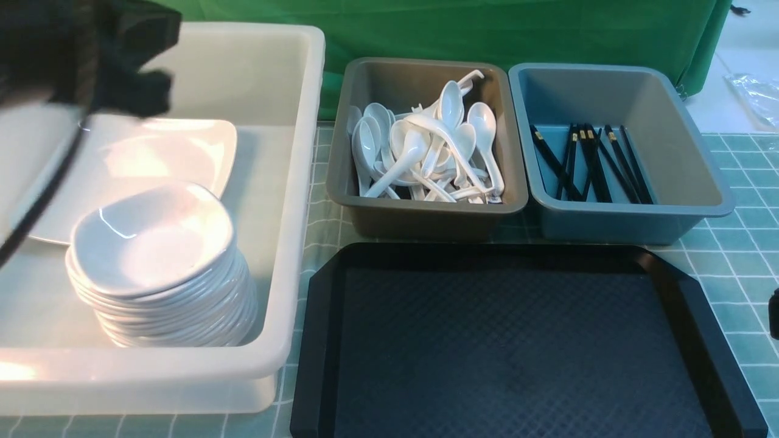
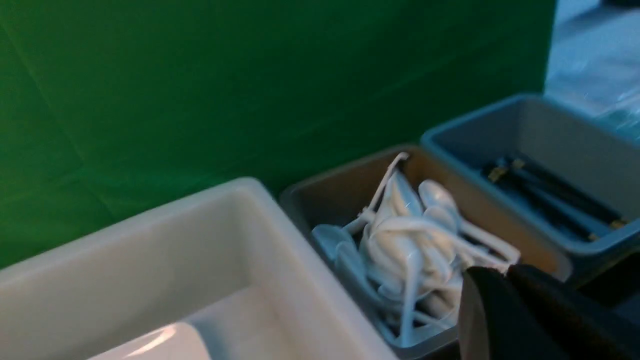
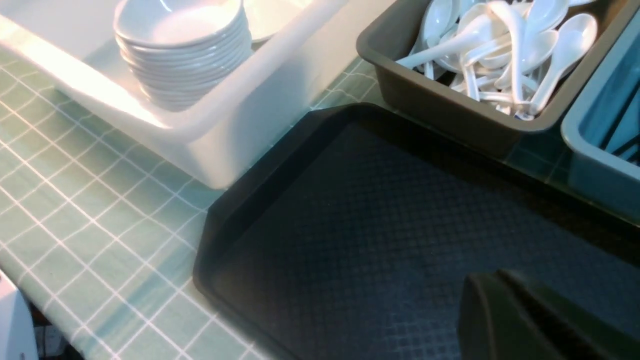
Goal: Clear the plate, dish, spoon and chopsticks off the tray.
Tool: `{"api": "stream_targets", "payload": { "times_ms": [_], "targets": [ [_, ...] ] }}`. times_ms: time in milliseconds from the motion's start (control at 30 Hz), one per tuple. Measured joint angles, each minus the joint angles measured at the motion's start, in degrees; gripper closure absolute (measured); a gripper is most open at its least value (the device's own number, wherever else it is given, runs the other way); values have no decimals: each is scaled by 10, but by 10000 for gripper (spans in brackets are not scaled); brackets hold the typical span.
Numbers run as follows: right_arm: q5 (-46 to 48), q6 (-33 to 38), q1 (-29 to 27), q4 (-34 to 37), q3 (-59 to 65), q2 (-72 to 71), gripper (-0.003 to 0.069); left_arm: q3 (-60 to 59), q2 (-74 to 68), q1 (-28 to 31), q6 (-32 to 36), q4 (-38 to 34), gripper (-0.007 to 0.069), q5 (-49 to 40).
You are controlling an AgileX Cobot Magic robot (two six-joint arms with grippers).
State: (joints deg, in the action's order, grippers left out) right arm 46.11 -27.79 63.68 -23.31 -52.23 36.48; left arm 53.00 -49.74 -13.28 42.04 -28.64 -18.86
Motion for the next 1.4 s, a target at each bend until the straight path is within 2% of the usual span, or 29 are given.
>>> {"api": "stream_targets", "payload": {
  "times_ms": [100,233,467,867,967,1033,1100,1167,1200,1233,1300,1333,1400],
  "targets": [
    [2,0,0,-1,0,0,631,-113,140,-17,41,-96,618,41],
    [2,0,0,-2,0,0,626,-193,250,-21,68,-137,616,71],
    [2,0,0,-2,0,0,614,-278,340,-21,102,-105,615,89],
    [2,-2,-1,-2,0,0,578,-344,345,-21,103,-39,613,69],
    [-6,-2,-20,1,3,0,566,-347,345,-21,103,-29,613,58],
    [-22,1,-58,9,10,0,566,-347,345,-21,103,-28,613,56],
    [-60,41,-139,46,39,-10,604,-347,345,-21,103,-25,613,56],
    [-105,122,-225,93,79,-30,633,-347,345,-21,103,-23,613,55],
    [-146,189,-270,135,120,-47,641,-347,345,-21,103,-20,613,55],
    [-153,200,-280,149,127,-54,642,-347,345,-21,103,-18,613,55],
    [-240,335,-406,255,241,-114,643,-347,345,-21,103,-14,613,53],
    [-240,335,-406,263,249,-119,643,-347,345,-21,103,-14,613,53],
    [-277,418,-497,329,330,-174,643,-347,345,-21,103,-13,612,53]
  ]
}}
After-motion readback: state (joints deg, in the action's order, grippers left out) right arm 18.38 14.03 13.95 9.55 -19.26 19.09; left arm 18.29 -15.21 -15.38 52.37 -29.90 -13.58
